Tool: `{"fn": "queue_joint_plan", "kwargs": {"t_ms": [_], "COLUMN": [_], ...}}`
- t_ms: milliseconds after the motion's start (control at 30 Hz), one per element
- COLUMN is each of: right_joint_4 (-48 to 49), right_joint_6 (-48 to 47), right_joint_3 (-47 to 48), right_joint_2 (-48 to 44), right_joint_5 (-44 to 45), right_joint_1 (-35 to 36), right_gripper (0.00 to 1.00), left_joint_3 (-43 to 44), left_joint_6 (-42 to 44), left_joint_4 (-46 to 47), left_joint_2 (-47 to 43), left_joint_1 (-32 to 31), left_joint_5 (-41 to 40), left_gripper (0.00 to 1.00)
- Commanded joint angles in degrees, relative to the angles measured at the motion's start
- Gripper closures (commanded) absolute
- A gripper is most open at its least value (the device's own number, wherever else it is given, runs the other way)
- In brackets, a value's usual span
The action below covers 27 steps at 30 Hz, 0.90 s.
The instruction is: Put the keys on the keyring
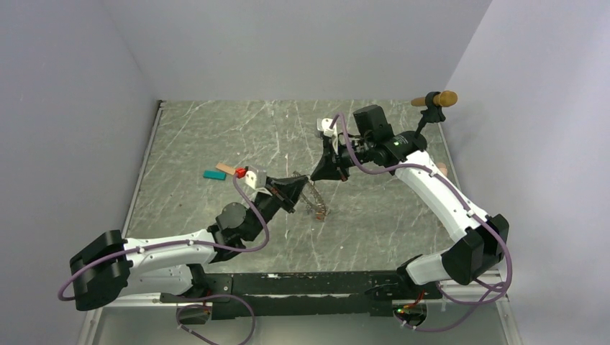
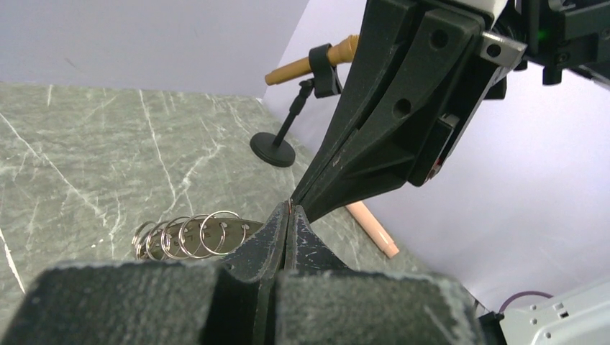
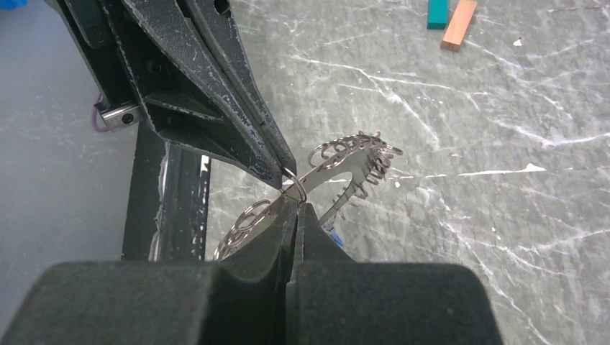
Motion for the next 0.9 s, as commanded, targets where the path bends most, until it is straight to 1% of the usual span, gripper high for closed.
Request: {"fn": "queue_joint_plan", "kwargs": {"t_ms": [0, 100, 267, 367, 433, 500, 567, 633, 733, 800, 867], "right_joint_4": [-0.8, -0.9, -2.4, -3.4, -3.9, -4.3, -4.9, -5.7, -7.4, -9.4, -11.9], "right_joint_6": [-0.6, -1.3, -3.0, -4.3, -5.0, -5.7, -6.3, -7.6, -9.5, -11.5, -14.8], "right_joint_3": [0.5, 0.3, 0.8, 1.0, 1.0, 1.1, 1.2, 1.5, 2.1, 2.6, 3.3], "right_joint_2": [-2.3, -2.7, -2.3, -2.3, -2.3, -2.5, -2.6, -2.6, -2.6, -2.6, -2.6], "right_joint_5": [0.0, 0.4, 0.5, 0.7, 0.8, 0.9, 1.0, 1.1, 0.8, 0.4, -0.3], "right_joint_1": [-1.4, -1.6, -1.5, -1.5, -1.5, -1.5, -1.5, -1.4, -1.4, -1.5, -1.4], "right_gripper": [1.0, 1.0, 1.0, 1.0, 1.0, 1.0, 1.0, 1.0, 1.0, 1.0, 1.0], "left_joint_3": [1.4, 0.1, -0.4, -0.4, -0.5, -0.6, -0.5, -0.1, 1.5, 3.0, 4.8], "left_joint_6": [-1.4, -2.3, -2.6, -3.2, -3.7, -4.1, -4.0, -2.9, 1.3, 8.4, 18.8], "left_joint_4": [-1.4, -3.4, -6.7, -8.3, -9.2, -10.3, -11.9, -14.6, -19.9, -24.1, -30.1], "left_joint_2": [-1.6, -3.0, -5.0, -5.5, -5.9, -6.4, -7.1, -8.0, -8.8, -9.5, -10.1], "left_joint_1": [0.2, 0.4, 1.2, 2.2, 2.8, 3.3, 4.2, 5.9, 10.4, 13.2, 14.9], "left_joint_5": [4.5, 4.5, 4.8, 6.5, 7.4, 8.2, 10.0, 14.4, 25.5, 34.1, 42.1], "left_gripper": [0.99, 0.92, 0.85, 0.84, 0.8, 0.72, 0.62, 0.52, 0.41, 0.36, 0.34]}}
